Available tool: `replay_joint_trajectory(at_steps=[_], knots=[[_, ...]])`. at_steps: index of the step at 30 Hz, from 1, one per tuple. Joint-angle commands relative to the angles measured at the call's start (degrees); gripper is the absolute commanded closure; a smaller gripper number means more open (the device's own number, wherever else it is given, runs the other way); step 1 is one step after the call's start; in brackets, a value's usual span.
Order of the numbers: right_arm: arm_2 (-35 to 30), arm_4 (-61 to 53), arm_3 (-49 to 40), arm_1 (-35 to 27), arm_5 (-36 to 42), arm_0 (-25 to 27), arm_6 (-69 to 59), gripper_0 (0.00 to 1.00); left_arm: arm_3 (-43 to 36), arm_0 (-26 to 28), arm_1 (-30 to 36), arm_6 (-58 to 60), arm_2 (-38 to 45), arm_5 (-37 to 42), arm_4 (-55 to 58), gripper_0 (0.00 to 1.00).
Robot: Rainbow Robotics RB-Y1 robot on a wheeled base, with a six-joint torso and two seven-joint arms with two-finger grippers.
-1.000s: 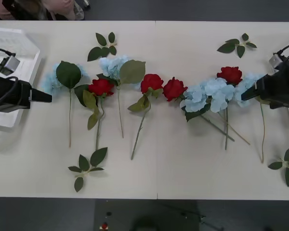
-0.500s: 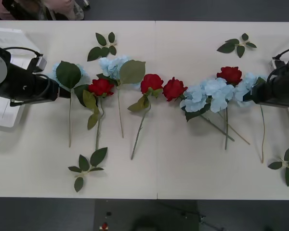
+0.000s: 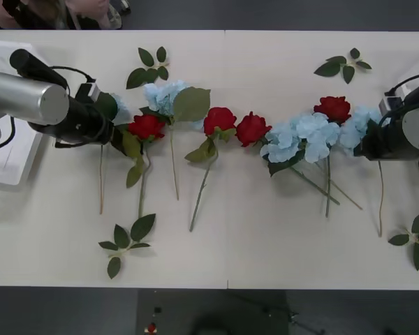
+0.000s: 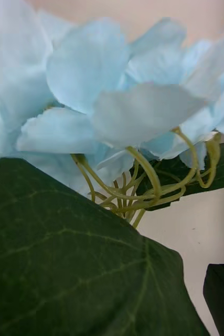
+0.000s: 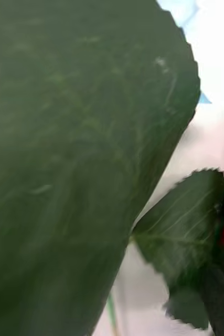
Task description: Put the red flowers into the right box and the blue flowers into the left box
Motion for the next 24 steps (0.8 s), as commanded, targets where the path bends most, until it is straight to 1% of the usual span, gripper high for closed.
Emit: replay_joint_trajectory(at_steps=[1, 2, 3, 5, 6, 7, 8, 11, 14, 15, 16, 18, 20, 21, 22, 23, 24], knots=[[2.4, -0.4, 3.9, -0.5, -1.5, -4.4, 2.0, 0.0, 2.9, -1.3, -1.4, 0.6, -1.7, -3.9, -1.0, 0.0], [3.1, -0.4, 4.7, -0.2, -1.8, -4.9, 2.0, 0.0, 3.5, -1.3, -1.9, 0.4, -2.1, -4.5, -1.1, 0.0], [3.8, -0.4, 5.3, 0.0, -2.2, -5.4, 2.0, 0.0, 3.9, -1.3, -2.2, 0.3, -2.3, -5.0, -1.4, 0.07], [5.0, -0.2, 7.1, 0.9, -2.9, -6.5, 2.0, 0.0, 5.1, -1.4, -2.9, 0.0, -2.3, -5.2, -1.8, 0.67], [5.2, -0.2, 8.3, 1.5, -3.1, -6.8, 2.0, 0.0, 5.7, -1.5, -3.3, 0.0, -2.3, -5.2, -2.0, 0.92], [5.3, -0.2, 9.7, 2.2, -3.4, -7.4, 2.2, 0.0, 6.3, -1.6, -3.6, -0.1, -2.3, -5.2, -2.2, 0.99], [5.3, -0.3, 10.6, 2.6, -3.6, -7.7, 2.3, 0.0, 6.5, -1.8, -3.7, -0.3, -2.3, -5.2, -2.4, 1.0], [5.7, -0.3, 13.3, 3.9, -3.9, -8.7, 2.7, 0.06, 6.6, -1.9, -3.8, -0.5, -2.3, -5.2, -2.9, 1.0], [8.0, -0.6, 15.6, 4.6, -5.2, -9.9, 2.9, 0.06, 6.6, -1.9, -3.7, -0.6, -2.3, -5.3, -3.4, 1.0], [9.4, -0.8, 16.5, 4.7, -6.0, -10.4, 3.0, 0.08, 6.6, -2.0, -3.6, -0.6, -2.3, -5.3, -3.7, 1.0], [10.5, -1.0, 17.3, 4.8, -6.7, -11.0, 3.0, 0.12, 6.6, -2.1, -3.4, -0.6, -2.3, -5.3, -3.9, 1.0], [12.5, -1.7, 18.6, 5.0, -8.0, -11.8, 3.1, 0.27, 6.4, -2.3, -2.9, -0.6, -2.3, -5.3, -4.1, 1.0], [14.1, -3.0, 20.0, 5.2, -9.0, -12.6, 3.1, 0.47, 5.8, -2.7, -2.1, -0.9, -2.3, -5.3, -4.7, 1.0], [14.6, -3.5, 20.7, 5.4, -9.3, -12.8, 3.1, 0.69, 5.1, -2.8, -1.4, -0.9, -2.3, -5.3, -4.8, 1.0], [14.6, -3.8, 21.0, 5.6, -9.3, -13.0, 3.0, 0.79, 4.7, -3.0, -1.0, -0.9, -2.3, -5.3, -4.8, 1.0], [14.6, -4.2, 21.5, 5.8, -9.2, -13.3, 3.1, 0.94, 3.9, -3.2, -0.2, -1.0, -2.3, -5.3, -5.1, 1.0], [14.7, -4.8, 22.3, 5.9, -9.2, -13.7, 3.1, 1.0, 2.4, -3.5, 1.2, -1.1, -2.3, -4.5, -5.4, 1.0]])
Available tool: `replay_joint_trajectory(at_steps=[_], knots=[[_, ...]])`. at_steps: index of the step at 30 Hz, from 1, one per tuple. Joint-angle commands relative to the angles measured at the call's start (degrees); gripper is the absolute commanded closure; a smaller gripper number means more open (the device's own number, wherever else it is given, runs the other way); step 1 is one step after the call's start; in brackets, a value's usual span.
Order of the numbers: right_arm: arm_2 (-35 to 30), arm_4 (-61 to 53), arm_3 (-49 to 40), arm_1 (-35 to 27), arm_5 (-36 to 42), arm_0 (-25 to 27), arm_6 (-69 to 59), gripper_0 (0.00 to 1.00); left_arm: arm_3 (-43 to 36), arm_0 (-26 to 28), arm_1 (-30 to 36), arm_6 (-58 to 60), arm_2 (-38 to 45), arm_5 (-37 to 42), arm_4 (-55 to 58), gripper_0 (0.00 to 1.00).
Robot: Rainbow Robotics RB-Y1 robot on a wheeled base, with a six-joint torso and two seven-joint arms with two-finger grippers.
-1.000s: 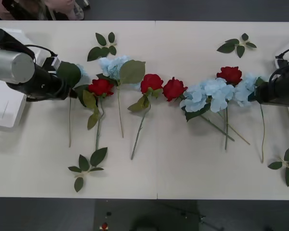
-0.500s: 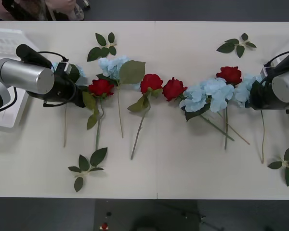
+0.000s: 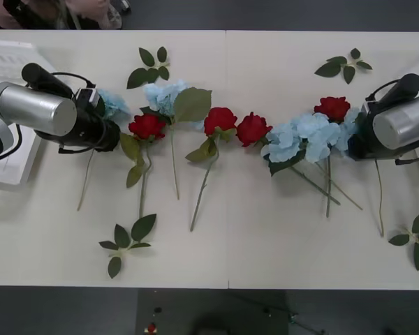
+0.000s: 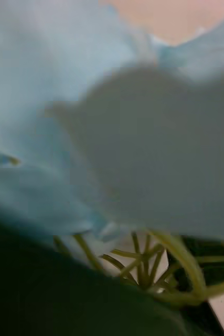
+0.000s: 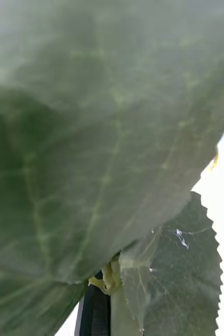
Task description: Put the red flowers into the right box and the blue flowers into the left box
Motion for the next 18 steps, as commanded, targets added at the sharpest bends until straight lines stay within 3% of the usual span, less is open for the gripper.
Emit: replay_joint_trajectory(at_steps=[1, 6, 11, 18], knots=[[-1.6, -1.7, 2.7, 0.7, 0.1, -1.8, 2.0, 1.0, -5.6, -3.5, 5.7, -1.2, 0.6, 1.7, -1.3, 1.0], [-2.3, -6.4, 3.8, 0.4, 0.2, -3.0, 3.1, 1.0, -17.9, -8.1, 15.8, -2.5, 0.6, 15.0, -7.9, 1.0], [-8.8, -12.6, 3.8, -1.5, 1.3, -3.6, 13.1, 1.0, -27.9, -10.2, 25.3, -11.4, 0.7, 24.5, -22.1, 1.0], [-25.5, -19.5, 3.9, -3.6, 8.6, -3.6, 38.6, 1.0, -21.3, -5.7, 30.1, -14.0, 0.6, 21.9, -29.3, 1.0]])
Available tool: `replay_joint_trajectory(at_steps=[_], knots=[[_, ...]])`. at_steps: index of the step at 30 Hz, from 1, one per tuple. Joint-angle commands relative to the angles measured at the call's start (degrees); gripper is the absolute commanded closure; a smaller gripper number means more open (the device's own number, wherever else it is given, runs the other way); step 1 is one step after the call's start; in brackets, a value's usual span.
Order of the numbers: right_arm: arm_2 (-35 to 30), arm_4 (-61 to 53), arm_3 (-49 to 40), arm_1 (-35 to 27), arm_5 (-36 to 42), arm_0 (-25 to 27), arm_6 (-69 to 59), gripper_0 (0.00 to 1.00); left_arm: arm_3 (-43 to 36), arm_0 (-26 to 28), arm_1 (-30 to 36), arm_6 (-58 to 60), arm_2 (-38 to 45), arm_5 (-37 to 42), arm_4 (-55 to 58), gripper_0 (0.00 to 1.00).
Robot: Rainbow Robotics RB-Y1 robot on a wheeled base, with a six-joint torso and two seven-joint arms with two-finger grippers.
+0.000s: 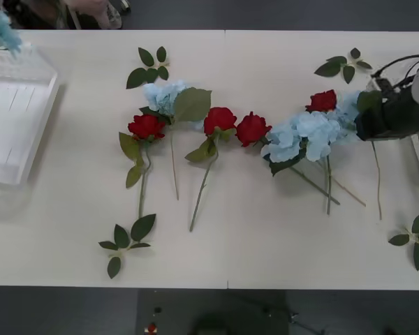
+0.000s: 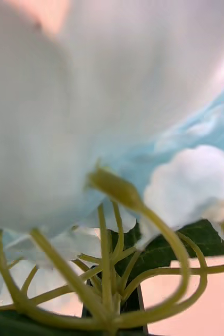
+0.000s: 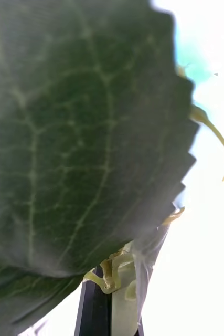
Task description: Put the red flowers into the right box and the blue flowers into the left box
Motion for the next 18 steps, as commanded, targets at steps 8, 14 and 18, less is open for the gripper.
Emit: replay_joint_trajectory(at_steps=[8, 14, 18], knots=[[-21.3, -23.8, -3.5, -2.1, 15.2, -2.4, 35.2, 1.0, 18.1, 9.6, -2.1, 2.0, 0.6, -15.3, -3.5, 0.97], [-21.2, -35.4, -17.8, 3.7, 13.6, -2.3, 39.2, 1.0, 19.8, 10.0, -3.5, 2.5, 0.7, -15.8, -3.4, 0.5], [-20.3, -35.9, -26.3, 7.7, 7.5, -2.3, 37.3, 1.0, 19.7, 10.0, -3.1, 2.5, 0.6, -16.9, -3.3, 0.33]])
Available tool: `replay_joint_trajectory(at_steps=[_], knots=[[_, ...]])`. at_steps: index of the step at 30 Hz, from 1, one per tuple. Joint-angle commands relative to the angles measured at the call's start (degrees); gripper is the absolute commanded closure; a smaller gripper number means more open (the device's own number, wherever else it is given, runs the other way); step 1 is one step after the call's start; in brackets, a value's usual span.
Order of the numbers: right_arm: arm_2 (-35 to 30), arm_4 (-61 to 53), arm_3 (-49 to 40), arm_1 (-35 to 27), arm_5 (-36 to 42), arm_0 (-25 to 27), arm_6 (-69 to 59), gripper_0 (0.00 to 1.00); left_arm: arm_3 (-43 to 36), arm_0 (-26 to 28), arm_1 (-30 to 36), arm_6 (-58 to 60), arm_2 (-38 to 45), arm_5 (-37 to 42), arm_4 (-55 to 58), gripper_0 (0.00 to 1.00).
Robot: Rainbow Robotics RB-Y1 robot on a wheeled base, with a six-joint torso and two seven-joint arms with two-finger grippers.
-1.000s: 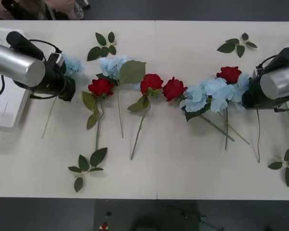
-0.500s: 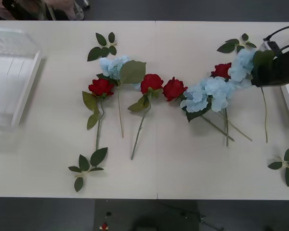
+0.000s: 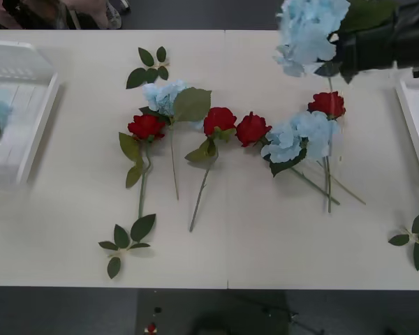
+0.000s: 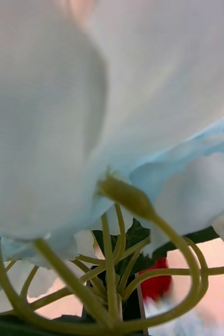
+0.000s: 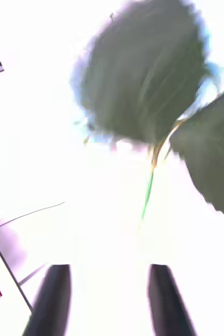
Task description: Put the red flowers into the right box and the blue flowers into the left box
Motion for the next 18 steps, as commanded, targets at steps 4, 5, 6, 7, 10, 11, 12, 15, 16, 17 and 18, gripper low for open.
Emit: replay_joint_trajectory(at_steps=[4, 5, 6, 7, 10, 11, 12, 15, 16, 17, 18], knots=[[5.2, 0.4, -14.4, 5.8, -11.4, -2.3, -1.8, 1.0, -0.9, -1.8, 3.5, 0.8, 0.6, -4.7, 4.7, 0.16], [7.8, 0.1, -16.4, 5.8, -14.7, -2.3, -2.0, 1.0, -1.9, -1.9, 4.5, -0.8, 0.6, -5.8, 8.1, 0.09], [10.6, -0.2, -18.5, 5.9, -18.6, -2.3, -2.5, 1.0, -3.0, -2.1, 5.7, -2.8, 0.7, -6.9, 12.3, 0.02], [12.6, -0.4, -19.6, 6.0, -21.5, -2.3, -3.2, 1.0, -4.3, -2.2, 6.9, -4.6, 0.7, -7.6, 16.2, 0.0], [17.1, -0.3, -21.7, 8.1, -29.4, -2.3, -6.7, 1.0, -8.6, -2.2, 9.9, -11.5, 1.5, -7.8, 31.0, 0.0], [18.4, -0.1, -21.7, 10.1, -32.1, -2.3, -8.2, 1.0, -10.6, -2.2, 11.0, -16.1, 1.7, -7.8, 40.9, 0.0], [18.6, 0.4, -21.5, 10.8, -32.8, -2.3, -8.8, 1.0, -11.2, -2.2, 11.5, -17.8, 1.7, -7.7, 45.3, 0.0], [18.5, 4.9, -20.6, 14.7, -34.6, -2.6, -12.2, 1.0, -13.2, -1.9, 12.0, -26.7, 1.7, -5.7, 69.3, 0.0], [18.5, 5.6, -20.4, 15.2, -34.7, -2.7, -12.9, 1.0, -13.1, -1.6, 12.0, -27.8, 1.7, -5.0, 73.8, 0.0], [18.5, 7.1, -20.0, 16.2, -35.3, -2.8, -14.0, 1.0, -13.2, -0.7, 11.5, -31.3, 1.6, -4.1, 83.7, 0.0], [18.5, 7.7, -20.0, 16.6, -35.7, -2.9, -14.4, 1.0, -13.3, -0.2, 11.1, -32.7, 1.6, -4.0, 86.9, 0.0]])
